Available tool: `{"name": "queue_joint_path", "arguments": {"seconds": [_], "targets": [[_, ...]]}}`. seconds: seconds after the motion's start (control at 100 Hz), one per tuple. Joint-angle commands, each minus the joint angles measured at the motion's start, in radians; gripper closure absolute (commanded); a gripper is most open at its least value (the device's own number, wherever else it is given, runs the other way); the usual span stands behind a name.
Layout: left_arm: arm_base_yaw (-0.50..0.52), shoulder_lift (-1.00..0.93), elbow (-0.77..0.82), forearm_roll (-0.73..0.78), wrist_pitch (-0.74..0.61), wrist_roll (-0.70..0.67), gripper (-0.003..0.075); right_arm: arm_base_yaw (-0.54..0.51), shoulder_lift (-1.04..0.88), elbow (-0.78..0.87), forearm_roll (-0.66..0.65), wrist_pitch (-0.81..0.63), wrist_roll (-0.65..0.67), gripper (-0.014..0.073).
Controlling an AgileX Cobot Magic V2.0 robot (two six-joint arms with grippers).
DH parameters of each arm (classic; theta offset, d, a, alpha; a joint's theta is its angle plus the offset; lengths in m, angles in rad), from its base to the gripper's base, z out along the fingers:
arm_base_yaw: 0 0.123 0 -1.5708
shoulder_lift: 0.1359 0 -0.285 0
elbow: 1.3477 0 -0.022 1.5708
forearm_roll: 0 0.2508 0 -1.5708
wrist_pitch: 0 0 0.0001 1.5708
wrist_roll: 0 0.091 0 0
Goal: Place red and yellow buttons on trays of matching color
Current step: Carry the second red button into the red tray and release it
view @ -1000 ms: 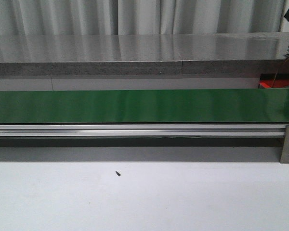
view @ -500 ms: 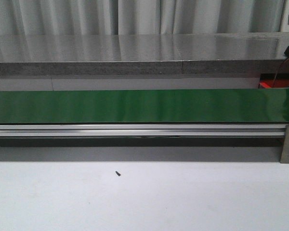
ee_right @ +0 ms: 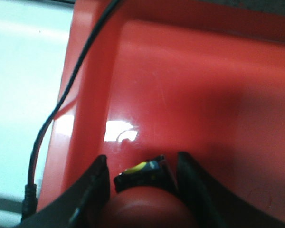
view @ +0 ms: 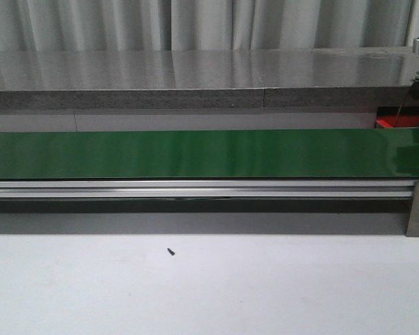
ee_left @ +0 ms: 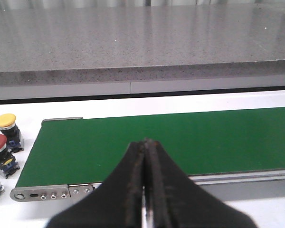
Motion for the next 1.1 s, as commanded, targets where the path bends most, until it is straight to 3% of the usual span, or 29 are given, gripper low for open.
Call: {"name": "queue_joint_path", "arguments": {"seconds": [0.0, 0.08, 0.15, 0.67, 0.84, 1.09], "targets": [[-0.009, 0.005, -0.025, -0.007, -0.076, 0.002, 0.074, -0.006, -0.068, -0.031, 0.007, -0.036, -0.001, 0.0246], [-0.009, 0.005, -0.025, -0.007, -0.076, 0.002, 0.074, -0.006, -0.07, -0.031, 0.007, -0.036, -0.001, 0.0143], [-0.009, 0.005, -0.025, -0.007, -0.076, 0.002, 0.074, -0.006, -0.076, -0.031, -0.002, -0.036, -0.001, 0.011], [-0.009, 0.005, -0.025, -0.007, -0.076, 0.002, 0.0739, -0.004, -0.329, -0.034, -0.042, 0.027, -0.001, 0.0112], [-0.009, 0.005, -0.025, -0.007, -0.076, 0.002, 0.074, -0.003, -0.45, -0.024, 0.043, 0.097, -0.001, 0.0112], [-0.009, 0.005, -0.025, -0.007, -0.076, 0.002, 0.074, -0.002, -0.675, 0.193, 0.089, 0.078, -0.001, 0.0112]]}}
